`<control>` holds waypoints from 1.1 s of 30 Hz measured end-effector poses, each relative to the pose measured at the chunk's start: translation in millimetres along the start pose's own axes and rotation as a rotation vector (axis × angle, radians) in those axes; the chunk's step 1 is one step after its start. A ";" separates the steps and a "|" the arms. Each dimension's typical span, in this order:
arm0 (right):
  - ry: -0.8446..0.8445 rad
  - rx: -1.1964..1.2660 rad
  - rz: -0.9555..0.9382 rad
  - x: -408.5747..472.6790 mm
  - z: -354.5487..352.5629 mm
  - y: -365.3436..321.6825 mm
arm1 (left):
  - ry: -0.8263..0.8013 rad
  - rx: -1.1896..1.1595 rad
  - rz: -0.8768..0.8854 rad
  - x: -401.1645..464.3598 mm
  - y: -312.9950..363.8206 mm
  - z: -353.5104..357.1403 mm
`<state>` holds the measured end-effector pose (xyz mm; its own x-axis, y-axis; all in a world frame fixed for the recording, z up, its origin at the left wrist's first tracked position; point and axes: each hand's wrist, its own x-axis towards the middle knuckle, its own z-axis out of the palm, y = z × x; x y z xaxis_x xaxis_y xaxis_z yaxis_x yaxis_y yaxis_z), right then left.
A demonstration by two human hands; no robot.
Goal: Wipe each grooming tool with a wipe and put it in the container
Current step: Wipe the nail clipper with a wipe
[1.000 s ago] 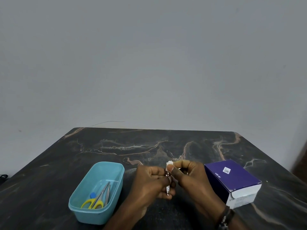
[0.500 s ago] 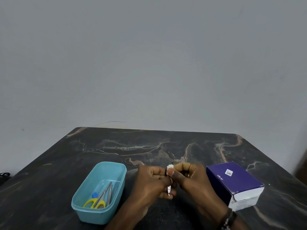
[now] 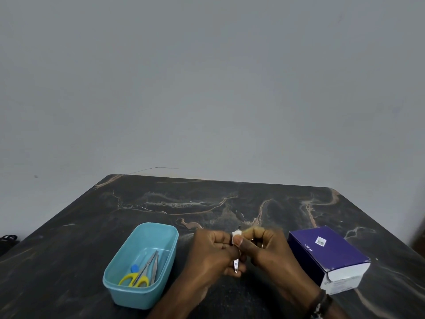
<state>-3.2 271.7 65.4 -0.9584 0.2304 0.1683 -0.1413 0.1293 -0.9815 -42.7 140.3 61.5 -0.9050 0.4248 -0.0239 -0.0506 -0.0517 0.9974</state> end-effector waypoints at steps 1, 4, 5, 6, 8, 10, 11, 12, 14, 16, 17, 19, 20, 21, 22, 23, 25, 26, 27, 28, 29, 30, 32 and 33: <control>0.014 -0.001 -0.011 0.4 0.1 0.2 | -0.004 -0.003 0.001 0.2 0.0 0.3; 0.077 0.005 -0.043 1.1 1.9 1.9 | -0.023 -0.013 0.001 1.1 -0.1 0.9; 0.096 0.012 -0.050 1.4 2.6 2.3 | -0.027 -0.010 0.001 1.4 -0.4 0.6; 0.110 0.020 -0.055 1.7 3.1 2.5 | -0.032 -0.008 0.000 1.5 -0.6 0.6; 0.131 0.027 -0.062 1.9 3.2 2.6 | -0.049 -0.012 -0.001 0.6 -0.8 1.2; 0.138 0.027 -0.068 2.1 2.8 2.6 | -0.057 -0.020 0.000 -0.6 -0.9 1.3; 0.138 0.027 -0.071 1.9 2.8 2.6 | -0.060 -0.021 0.003 -0.9 -1.1 1.3; 0.134 0.027 -0.071 1.7 2.9 2.9 | -0.062 -0.019 0.007 -0.9 -1.3 1.0; 0.101 0.019 -0.059 1.9 3.2 3.1 | -0.060 -0.013 0.015 -0.4 -1.9 0.2; 0.051 -0.006 -0.044 1.3 3.0 2.5 | -0.043 -0.012 0.019 0.4 -2.3 -0.2; 0.034 -0.016 -0.040 1.1 2.9 2.4 | -0.032 -0.016 0.021 0.8 -2.3 -0.2; 0.026 -0.021 -0.037 0.7 2.8 1.7 | -0.015 -0.027 0.024 1.0 -2.1 0.1; 0.028 -0.020 -0.038 0.7 2.9 1.5 | -0.012 -0.031 0.025 1.0 -1.9 0.5; 0.034 -0.016 -0.042 0.7 2.9 1.3 | -0.012 -0.037 0.025 1.0 -1.7 0.9; 0.045 -0.006 -0.048 0.9 2.9 1.3 | -0.015 -0.047 0.023 1.2 -1.4 1.2; 0.059 0.009 -0.056 1.3 2.8 1.4 | -0.019 -0.060 0.021 1.4 -1.2 1.5; 0.083 0.031 -0.070 1.4 2.5 1.3 | -0.027 -0.075 0.017 1.6 -1.1 2.0; 0.091 0.036 -0.074 1.3 2.5 1.3 | -0.030 -0.071 0.017 1.6 -1.3 2.0; 0.099 0.040 -0.073 1.3 2.3 1.5 | -0.032 -0.060 0.017 1.5 -1.6 1.9; 0.104 0.043 -0.068 1.3 2.0 1.6 | -0.035 -0.048 0.017 1.1 -1.9 1.9; 0.102 0.045 -0.063 1.6 1.8 1.5 | -0.036 -0.041 0.018 1.0 -2.1 1.5; 0.097 0.045 -0.060 1.7 1.6 1.7 | -0.034 -0.040 0.017 0.9 -2.2 1.3; 0.075 0.037 -0.057 1.9 1.5 1.8 | -0.023 -0.049 0.014 1.6 -2.1 1.1; 0.058 0.031 -0.055 1.7 1.8 1.6 | -0.016 -0.055 0.014 2.0 -2.3 0.8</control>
<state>-5.5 270.5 64.0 -0.9332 0.2790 0.2263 -0.2020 0.1134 -0.9728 -44.1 142.0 59.2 -0.8991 0.4377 -0.0087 -0.0616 -0.1068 0.9924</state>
